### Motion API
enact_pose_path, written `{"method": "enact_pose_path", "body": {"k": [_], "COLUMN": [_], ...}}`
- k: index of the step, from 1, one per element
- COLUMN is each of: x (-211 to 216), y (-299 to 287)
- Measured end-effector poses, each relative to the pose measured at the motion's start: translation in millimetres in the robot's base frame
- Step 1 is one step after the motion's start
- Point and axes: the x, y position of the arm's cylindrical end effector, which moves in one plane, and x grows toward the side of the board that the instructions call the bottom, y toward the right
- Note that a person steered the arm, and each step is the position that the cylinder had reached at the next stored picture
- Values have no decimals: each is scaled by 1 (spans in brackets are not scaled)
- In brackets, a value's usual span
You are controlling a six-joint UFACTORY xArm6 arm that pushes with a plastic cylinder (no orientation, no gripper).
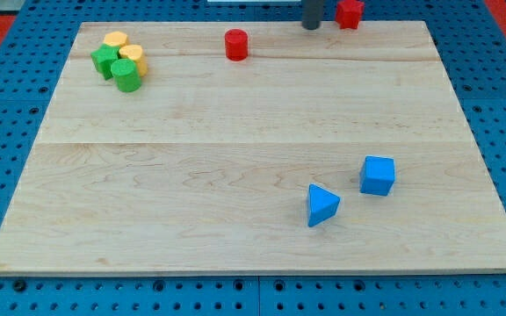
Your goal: Move the red circle closer to the blue triangle
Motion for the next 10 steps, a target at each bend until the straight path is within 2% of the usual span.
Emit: {"method": "enact_pose_path", "body": {"k": [1,2,3,4,5,6,7,8,10], "x": [0,42,96,96,66,52,34,43,103], "y": [-57,-68,-37,-32,-32,-71,-77,-104,-99]}}
